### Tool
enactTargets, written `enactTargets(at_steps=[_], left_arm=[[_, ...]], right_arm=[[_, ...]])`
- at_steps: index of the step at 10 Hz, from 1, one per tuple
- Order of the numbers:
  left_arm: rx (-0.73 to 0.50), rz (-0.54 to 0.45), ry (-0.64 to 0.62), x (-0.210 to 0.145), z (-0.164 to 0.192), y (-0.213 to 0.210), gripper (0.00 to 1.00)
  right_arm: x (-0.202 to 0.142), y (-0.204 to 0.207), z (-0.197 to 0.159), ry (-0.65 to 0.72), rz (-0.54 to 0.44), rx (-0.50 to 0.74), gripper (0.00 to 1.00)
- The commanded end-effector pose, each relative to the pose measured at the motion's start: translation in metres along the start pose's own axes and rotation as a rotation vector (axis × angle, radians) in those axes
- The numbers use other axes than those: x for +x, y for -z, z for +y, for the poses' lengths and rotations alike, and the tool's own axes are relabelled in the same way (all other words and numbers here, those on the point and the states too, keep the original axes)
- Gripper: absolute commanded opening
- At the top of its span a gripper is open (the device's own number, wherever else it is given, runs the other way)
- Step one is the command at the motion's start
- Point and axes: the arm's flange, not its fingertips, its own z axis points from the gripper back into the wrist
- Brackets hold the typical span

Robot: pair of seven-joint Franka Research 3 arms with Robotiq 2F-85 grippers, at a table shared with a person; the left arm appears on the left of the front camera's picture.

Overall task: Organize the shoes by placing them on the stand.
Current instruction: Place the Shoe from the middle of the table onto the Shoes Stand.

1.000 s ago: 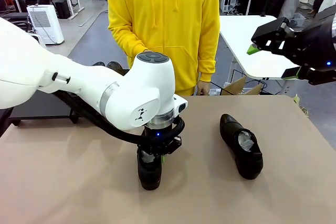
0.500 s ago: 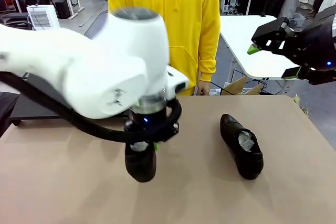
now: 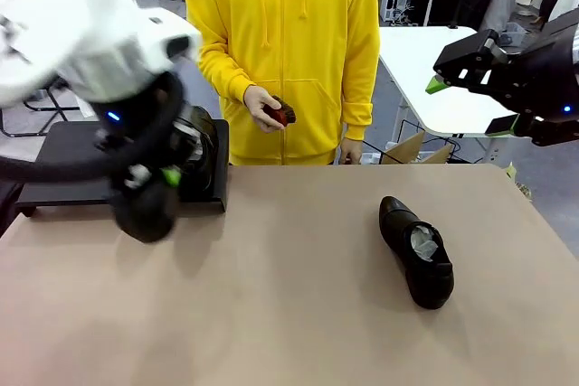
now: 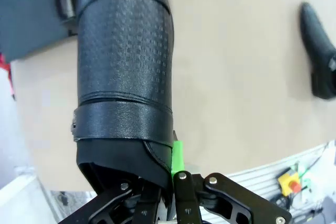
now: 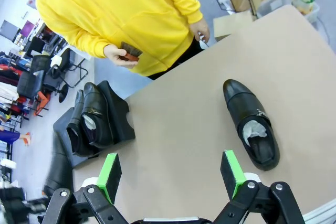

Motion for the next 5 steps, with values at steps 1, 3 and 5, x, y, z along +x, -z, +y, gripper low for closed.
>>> enactTargets(at_steps=[1, 3, 5], left_arm=[[0.072, -0.097, -0.082, 0.015, 0.028, -0.032, 0.0], [0.028, -0.045, -0.056, 0.014, 0.029, -0.016, 0.0], [0.028, -0.045, -0.056, 0.014, 0.029, -0.016, 0.0]], right_arm=[[0.003, 0.0, 0.0, -0.011, 0.019, 0.027, 1.0], [0.003, 0.0, 0.0, -0.011, 0.019, 0.027, 1.0], [0.003, 0.0, 0.0, -0.011, 0.019, 0.027, 1.0]])
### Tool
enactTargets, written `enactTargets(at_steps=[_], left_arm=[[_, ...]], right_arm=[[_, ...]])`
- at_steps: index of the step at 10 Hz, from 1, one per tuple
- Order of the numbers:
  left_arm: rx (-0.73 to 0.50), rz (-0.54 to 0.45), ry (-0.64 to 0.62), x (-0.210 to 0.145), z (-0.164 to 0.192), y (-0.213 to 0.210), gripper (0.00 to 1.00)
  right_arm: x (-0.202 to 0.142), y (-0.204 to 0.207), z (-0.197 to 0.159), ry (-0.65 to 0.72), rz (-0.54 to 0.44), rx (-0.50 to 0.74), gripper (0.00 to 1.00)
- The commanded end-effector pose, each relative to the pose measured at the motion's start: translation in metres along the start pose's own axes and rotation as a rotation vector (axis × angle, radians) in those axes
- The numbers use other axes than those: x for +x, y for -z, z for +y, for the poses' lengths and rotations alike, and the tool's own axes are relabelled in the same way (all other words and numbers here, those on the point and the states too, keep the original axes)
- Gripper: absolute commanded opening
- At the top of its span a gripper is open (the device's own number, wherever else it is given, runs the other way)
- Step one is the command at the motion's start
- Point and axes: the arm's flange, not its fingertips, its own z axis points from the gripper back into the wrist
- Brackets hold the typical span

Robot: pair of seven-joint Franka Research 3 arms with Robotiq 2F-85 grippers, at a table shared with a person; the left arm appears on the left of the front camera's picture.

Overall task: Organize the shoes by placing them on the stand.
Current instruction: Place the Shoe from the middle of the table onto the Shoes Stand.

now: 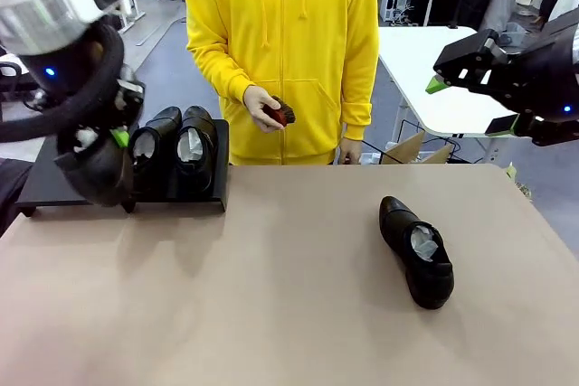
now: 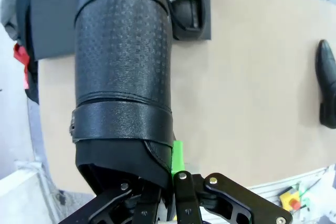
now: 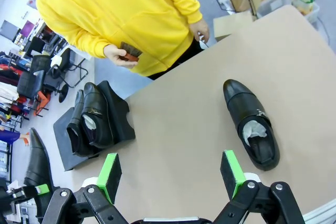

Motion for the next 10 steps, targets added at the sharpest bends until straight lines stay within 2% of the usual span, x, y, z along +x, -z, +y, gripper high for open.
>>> enactTargets(at_steps=[1, 3, 5, 7, 8, 10], left_arm=[[-0.015, 0.006, 0.014, -0.002, -0.004, 0.001, 0.0], [-0.001, 0.016, 0.015, -0.004, -0.007, 0.007, 0.0], [-0.019, -0.233, -0.183, 0.024, 0.029, 0.006, 0.0], [0.023, -0.334, -0.222, 0.064, 0.081, 0.011, 0.0], [0.125, -0.291, -0.208, 0.092, 0.107, 0.019, 0.0], [0.335, -0.265, -0.086, 0.124, 0.142, 0.036, 0.0]], right_arm=[[0.003, 0.0, 0.0, -0.01, 0.019, 0.027, 1.0], [0.003, 0.0, 0.0, -0.01, 0.019, 0.027, 1.0], [0.003, 0.0, 0.0, -0.01, 0.019, 0.027, 1.0], [0.003, 0.0, 0.0, -0.01, 0.019, 0.027, 1.0], [0.003, 0.0, 0.0, -0.01, 0.019, 0.027, 1.0], [0.003, 0.0, 0.0, -0.01, 0.019, 0.027, 1.0]])
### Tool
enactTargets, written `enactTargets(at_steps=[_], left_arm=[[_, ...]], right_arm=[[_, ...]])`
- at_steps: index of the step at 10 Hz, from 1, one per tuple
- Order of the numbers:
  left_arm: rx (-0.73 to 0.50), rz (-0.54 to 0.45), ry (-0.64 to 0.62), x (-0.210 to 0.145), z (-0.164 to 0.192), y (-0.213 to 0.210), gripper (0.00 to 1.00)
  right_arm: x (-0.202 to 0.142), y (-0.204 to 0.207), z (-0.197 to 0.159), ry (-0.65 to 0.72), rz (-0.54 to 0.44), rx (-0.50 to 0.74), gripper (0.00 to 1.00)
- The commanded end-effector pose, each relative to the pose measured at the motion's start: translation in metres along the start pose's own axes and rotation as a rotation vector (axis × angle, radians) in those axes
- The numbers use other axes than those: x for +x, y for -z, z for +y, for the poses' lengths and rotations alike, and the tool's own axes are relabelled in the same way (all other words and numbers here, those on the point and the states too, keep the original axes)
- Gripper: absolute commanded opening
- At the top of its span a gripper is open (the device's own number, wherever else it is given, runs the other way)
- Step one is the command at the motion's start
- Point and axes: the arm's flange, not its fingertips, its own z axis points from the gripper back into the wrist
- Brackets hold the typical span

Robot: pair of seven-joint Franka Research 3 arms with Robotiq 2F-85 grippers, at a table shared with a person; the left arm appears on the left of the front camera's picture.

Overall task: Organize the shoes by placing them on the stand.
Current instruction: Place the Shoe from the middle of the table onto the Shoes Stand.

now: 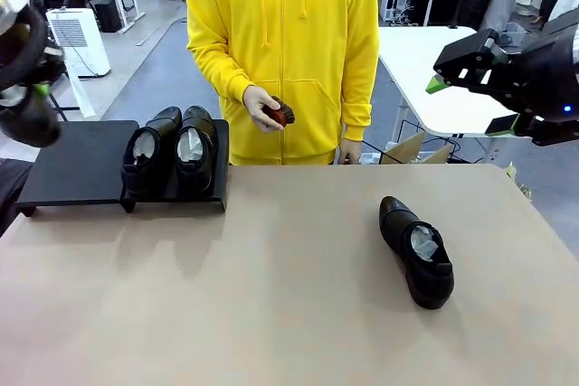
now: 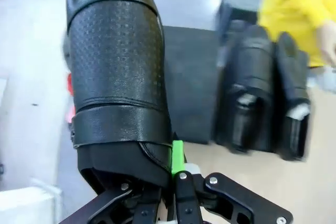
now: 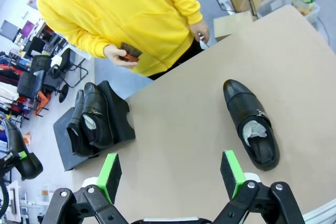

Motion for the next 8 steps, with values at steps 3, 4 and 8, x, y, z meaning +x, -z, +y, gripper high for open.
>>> enactTargets(at_steps=[3, 4, 8], left_arm=[[0.255, 0.053, 0.186, 0.036, 0.016, 0.056, 0.0], [0.273, 0.088, 0.212, 0.031, 0.019, 0.08, 0.0], [0.173, 0.124, 0.263, 0.006, 0.018, 0.14, 0.0]], right_arm=[[0.003, 0.0, 0.0, -0.01, 0.02, 0.027, 1.0], [0.003, 0.0, 0.0, -0.01, 0.02, 0.027, 1.0], [0.003, 0.0, 0.0, -0.01, 0.02, 0.027, 1.0]])
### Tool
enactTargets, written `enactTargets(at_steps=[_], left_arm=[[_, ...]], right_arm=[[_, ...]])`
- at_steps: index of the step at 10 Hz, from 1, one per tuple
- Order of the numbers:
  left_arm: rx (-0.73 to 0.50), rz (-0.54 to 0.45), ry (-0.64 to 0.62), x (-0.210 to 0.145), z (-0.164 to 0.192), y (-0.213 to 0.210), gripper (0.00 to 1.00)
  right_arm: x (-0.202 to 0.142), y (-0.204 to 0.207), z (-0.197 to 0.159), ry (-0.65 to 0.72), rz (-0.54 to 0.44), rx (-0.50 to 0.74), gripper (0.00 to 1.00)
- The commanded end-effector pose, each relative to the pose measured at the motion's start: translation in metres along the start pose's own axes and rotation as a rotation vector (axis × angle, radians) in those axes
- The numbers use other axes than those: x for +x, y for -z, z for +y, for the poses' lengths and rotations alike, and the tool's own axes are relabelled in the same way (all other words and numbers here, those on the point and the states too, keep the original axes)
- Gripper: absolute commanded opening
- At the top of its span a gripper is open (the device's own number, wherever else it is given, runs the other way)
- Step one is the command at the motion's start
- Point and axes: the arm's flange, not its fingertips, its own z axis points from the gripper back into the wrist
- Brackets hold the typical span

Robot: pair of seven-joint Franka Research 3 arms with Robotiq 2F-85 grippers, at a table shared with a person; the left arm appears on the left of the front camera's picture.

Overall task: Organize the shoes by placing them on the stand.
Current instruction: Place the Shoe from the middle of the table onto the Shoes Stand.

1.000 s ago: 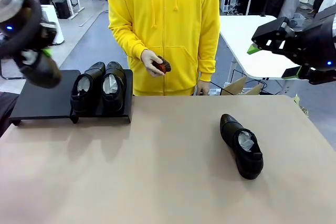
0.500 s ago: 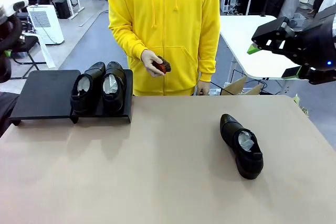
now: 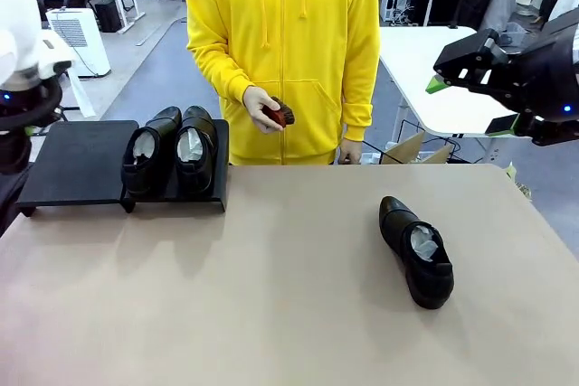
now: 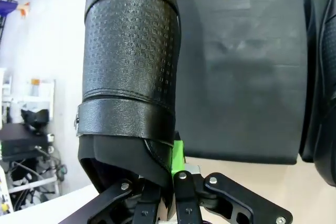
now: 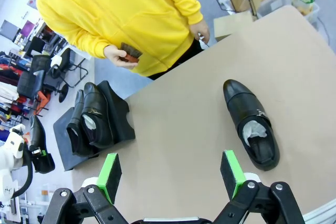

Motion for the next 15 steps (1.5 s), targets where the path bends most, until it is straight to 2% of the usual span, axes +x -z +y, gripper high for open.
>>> enactTargets(at_steps=[1, 3, 7, 11, 15], left_arm=[[-0.055, -0.06, -0.004, 0.0, 0.007, 0.004, 0.0], [-0.066, -0.084, 0.005, 0.0, 0.001, 0.016, 0.0], [-0.09, -0.055, 0.01, 0.002, -0.005, 0.043, 0.0], [-0.122, -0.052, 0.004, 0.001, -0.008, 0.056, 0.0], [-0.1, -0.064, 0.005, 0.002, -0.012, 0.068, 0.0]], right_arm=[[0.003, 0.0, 0.0, -0.01, 0.019, 0.027, 1.0], [0.003, 0.0, 0.0, -0.01, 0.019, 0.027, 1.0], [0.003, 0.0, 0.0, -0.01, 0.019, 0.027, 1.0], [0.003, 0.0, 0.0, -0.01, 0.019, 0.027, 1.0], [0.003, 0.0, 0.0, -0.01, 0.019, 0.027, 1.0]])
